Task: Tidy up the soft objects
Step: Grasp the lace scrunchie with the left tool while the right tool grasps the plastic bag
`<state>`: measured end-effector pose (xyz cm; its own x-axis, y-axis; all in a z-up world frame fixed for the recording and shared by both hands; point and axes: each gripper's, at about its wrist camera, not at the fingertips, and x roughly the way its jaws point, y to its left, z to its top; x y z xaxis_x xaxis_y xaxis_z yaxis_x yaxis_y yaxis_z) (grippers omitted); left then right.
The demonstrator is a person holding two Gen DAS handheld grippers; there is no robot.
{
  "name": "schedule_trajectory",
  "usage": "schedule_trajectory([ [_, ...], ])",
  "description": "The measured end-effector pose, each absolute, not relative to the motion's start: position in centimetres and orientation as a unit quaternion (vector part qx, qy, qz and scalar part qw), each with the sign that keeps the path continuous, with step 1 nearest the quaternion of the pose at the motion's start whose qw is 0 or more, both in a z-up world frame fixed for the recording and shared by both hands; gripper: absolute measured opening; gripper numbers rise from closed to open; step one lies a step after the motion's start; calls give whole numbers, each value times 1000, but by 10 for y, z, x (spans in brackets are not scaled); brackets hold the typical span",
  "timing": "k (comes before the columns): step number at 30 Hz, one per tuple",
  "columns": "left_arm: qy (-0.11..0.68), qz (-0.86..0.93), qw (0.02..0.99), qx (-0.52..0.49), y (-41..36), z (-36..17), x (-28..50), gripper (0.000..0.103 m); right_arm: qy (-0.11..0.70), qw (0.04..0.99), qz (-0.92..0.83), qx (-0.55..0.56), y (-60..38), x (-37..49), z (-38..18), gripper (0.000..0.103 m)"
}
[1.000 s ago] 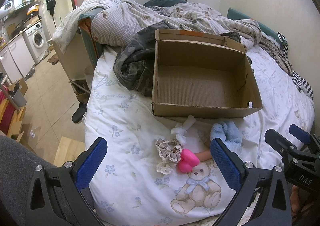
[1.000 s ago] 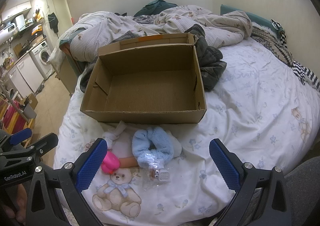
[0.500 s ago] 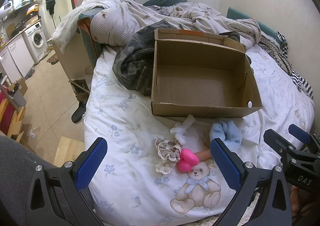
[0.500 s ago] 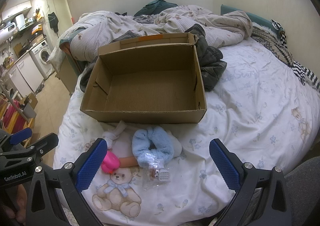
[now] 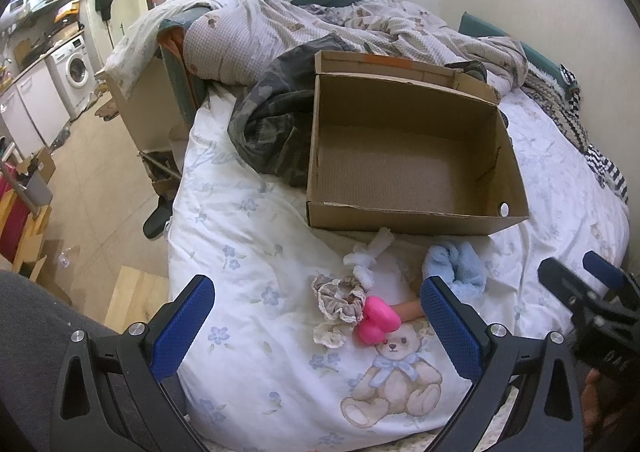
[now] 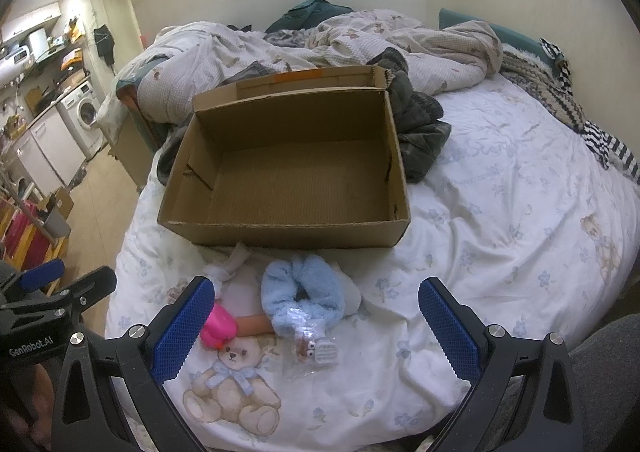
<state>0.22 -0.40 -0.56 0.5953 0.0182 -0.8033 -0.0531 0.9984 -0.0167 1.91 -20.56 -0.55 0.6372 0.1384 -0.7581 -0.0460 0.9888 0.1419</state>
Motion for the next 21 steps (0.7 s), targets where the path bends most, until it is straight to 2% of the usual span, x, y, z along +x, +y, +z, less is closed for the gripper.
schedule_trajectory([
  [13,501,15,865,-5,-3,2,41,103,495,856,108,106,-215,53,-1,103],
  [21,549,41,835,-19,12,-16,79,103,555,817,113,108,-222,85,-28,103],
])
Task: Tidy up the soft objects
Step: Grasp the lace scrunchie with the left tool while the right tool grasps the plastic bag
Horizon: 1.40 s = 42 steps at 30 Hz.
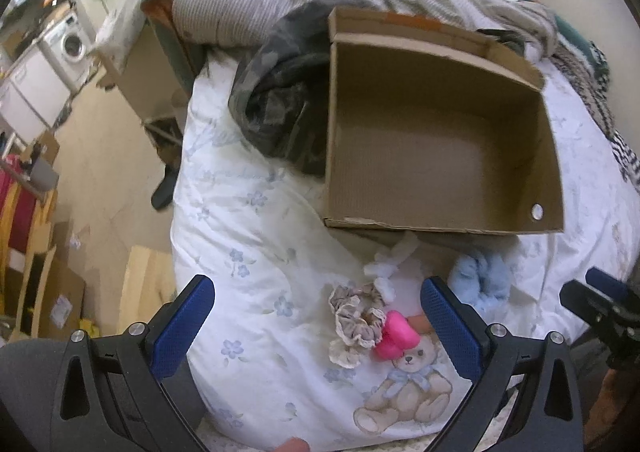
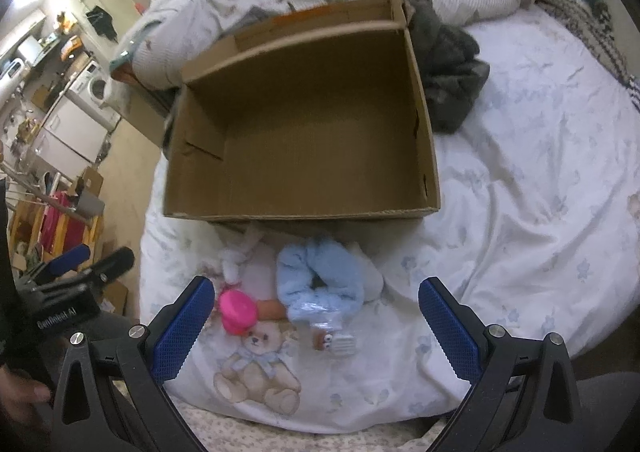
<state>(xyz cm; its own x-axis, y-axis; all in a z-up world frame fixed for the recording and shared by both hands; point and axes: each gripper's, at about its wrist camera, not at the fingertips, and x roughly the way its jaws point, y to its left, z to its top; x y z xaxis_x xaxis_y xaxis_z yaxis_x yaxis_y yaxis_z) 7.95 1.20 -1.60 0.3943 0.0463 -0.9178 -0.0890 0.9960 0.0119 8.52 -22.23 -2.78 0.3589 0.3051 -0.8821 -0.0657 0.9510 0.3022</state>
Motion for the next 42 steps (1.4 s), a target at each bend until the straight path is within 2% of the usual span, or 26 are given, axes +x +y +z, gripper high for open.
schedule_trajectory([
  [7,622,40,779,-65,25,-68,100,102,593,787,103,134,-230,97,-62,103],
  [11,658,48,746,-90,31,-104,100,85,617,766,106,149,-233,96,-81,103],
  [16,675,22,732,-88,20,-128,100,83,653,732,115,159,-231,94,-104,103],
  [18,675,13,733,-84,15,-135,100,76,670,717,124,146,-223,93,-114,103],
  [20,677,6,730,-88,14,-139,101,58,684,704,136,135,-214,94,-122,93],
  [21,679,1,729,-93,15,-141,102,53,690,699,142,124,-208,95,-126,90],
  [23,684,-10,722,-107,17,-146,103,33,695,697,143,105,-199,95,-132,90],
  [27,687,-26,717,-114,20,-151,100,16,704,693,135,81,-189,97,-143,88],
  [29,684,-30,719,-118,19,-146,100,14,705,692,135,75,-187,98,-145,72],
  [30,681,-29,722,-118,23,-143,98,14,706,691,137,75,-187,98,-145,58],
  [31,678,-27,725,-120,23,-135,96,13,705,691,140,76,-187,98,-144,51],
  [32,674,-25,728,-121,26,-130,94,13,705,691,140,77,-187,97,-142,50],
  [33,671,-23,731,-122,30,-126,92,13,702,693,142,77,-188,96,-139,42],
  [42,638,-1,756,-144,49,-89,84,12,665,717,176,111,-205,77,-108,40],
])
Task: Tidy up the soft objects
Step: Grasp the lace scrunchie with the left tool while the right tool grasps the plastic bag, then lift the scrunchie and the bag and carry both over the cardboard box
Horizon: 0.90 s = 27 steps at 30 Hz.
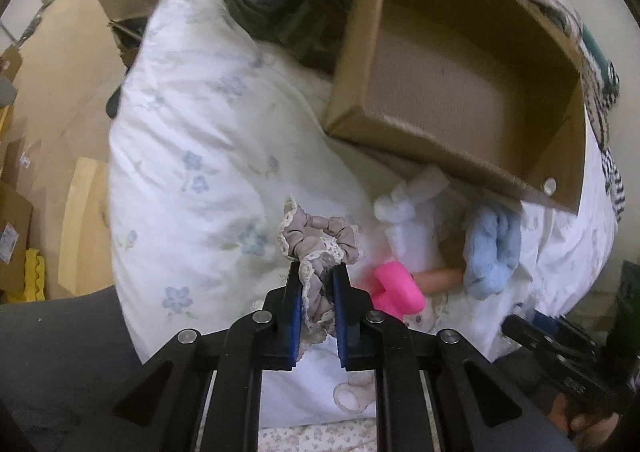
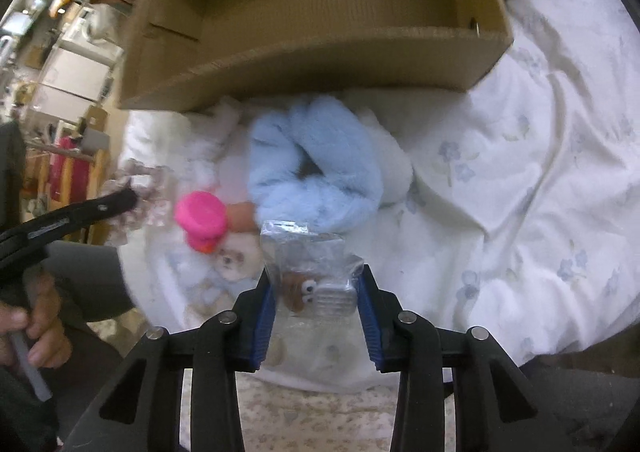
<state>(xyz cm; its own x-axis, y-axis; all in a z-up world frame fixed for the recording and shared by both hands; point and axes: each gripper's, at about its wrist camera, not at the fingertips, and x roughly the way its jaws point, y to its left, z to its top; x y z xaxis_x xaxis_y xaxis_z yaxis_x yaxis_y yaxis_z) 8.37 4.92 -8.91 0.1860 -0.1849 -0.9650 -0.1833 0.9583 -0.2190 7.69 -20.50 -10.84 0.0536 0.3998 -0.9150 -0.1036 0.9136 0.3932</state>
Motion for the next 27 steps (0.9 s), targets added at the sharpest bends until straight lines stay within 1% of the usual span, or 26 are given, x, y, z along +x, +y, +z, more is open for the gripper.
schedule_trajectory([
  [3,607,-32,771,-190,48,-75,81,12,621,745,203,132,-206,76,-83,40],
  [5,592,-45,780,-196,49,-65,82,12,600,759,209,142,-209,76,-72,40],
  [12,566,-75,793,-215,41,-52,81,12,577,773,204,167,-223,81,-57,40],
  [15,575,-69,790,-199,37,-57,80,12,579,772,200,168,-226,82,-59,40],
  [19,636,-74,746,-184,26,-89,80,12,584,771,194,162,-222,82,-66,40],
  [22,674,-54,714,-183,23,-112,82,18,591,767,192,160,-219,83,-71,40],
  [24,678,-39,712,-179,26,-116,84,19,593,766,194,155,-216,83,-72,40],
  [25,677,-33,713,-177,27,-117,84,25,593,766,196,153,-215,83,-72,40],
  [26,673,-24,717,-178,30,-115,86,36,593,766,198,152,-214,83,-72,40],
  [27,670,-20,720,-181,33,-114,86,43,592,766,199,152,-213,83,-72,40],
])
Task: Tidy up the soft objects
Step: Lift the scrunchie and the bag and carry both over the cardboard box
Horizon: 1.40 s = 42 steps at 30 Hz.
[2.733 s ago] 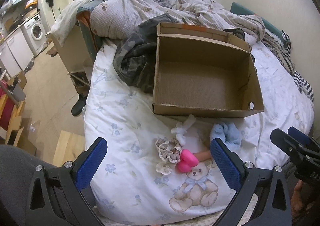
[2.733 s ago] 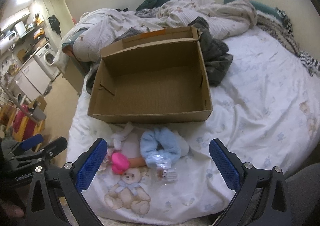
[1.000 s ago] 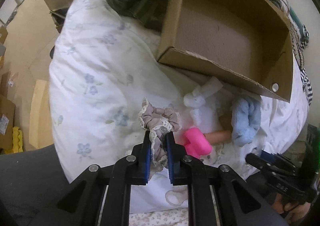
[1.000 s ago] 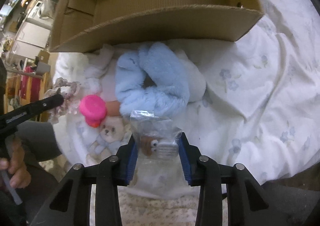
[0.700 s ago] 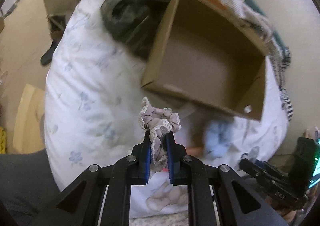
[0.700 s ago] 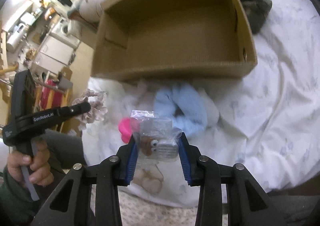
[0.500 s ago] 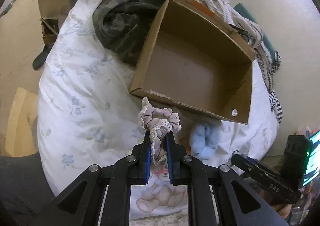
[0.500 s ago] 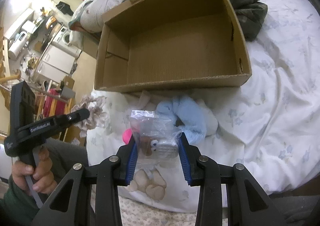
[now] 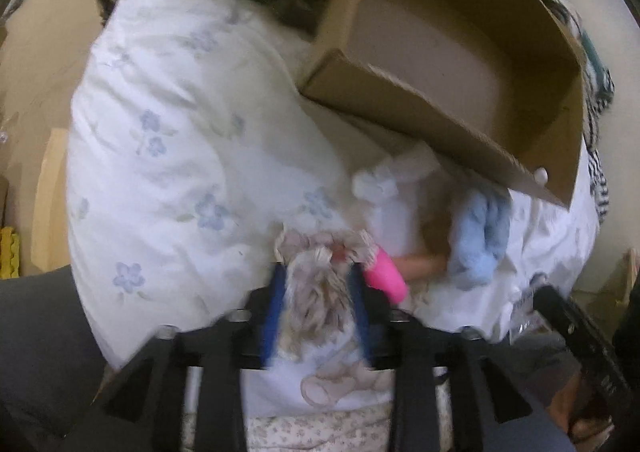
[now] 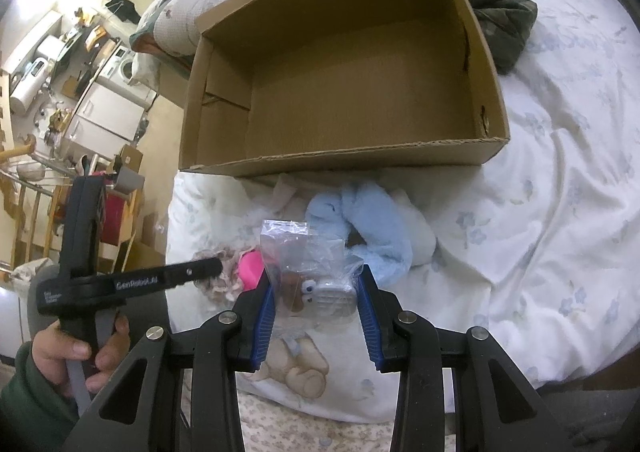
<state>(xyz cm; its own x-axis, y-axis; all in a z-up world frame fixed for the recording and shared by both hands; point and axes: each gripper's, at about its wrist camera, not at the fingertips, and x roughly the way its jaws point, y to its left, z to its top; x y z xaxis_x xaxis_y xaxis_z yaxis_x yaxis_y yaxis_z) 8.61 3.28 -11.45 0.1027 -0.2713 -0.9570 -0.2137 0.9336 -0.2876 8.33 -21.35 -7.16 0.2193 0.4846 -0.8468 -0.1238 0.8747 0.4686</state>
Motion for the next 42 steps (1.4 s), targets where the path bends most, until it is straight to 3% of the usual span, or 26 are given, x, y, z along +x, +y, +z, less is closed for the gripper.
schedule_trajectory([
  [1,664,-15,724,-185,36,-114,86,51,593,765,199,152,-213,84,-72,40],
  [9,676,-31,711,-191,33,-122,86,50,596,762,201,153,-212,85,-74,40],
  [11,681,-31,711,-175,29,-124,85,14,596,762,201,152,-211,84,-75,40],
  [14,665,-32,729,-160,27,-115,84,7,596,763,200,152,-212,85,-74,40],
  [26,561,-71,815,-131,18,-48,74,7,587,772,191,154,-215,83,-69,40],
  [34,531,-62,836,-124,15,-16,72,7,564,788,189,159,-222,88,-46,40],
  [42,491,-60,866,-77,5,32,111,7,536,805,192,166,-228,113,-17,40],
])
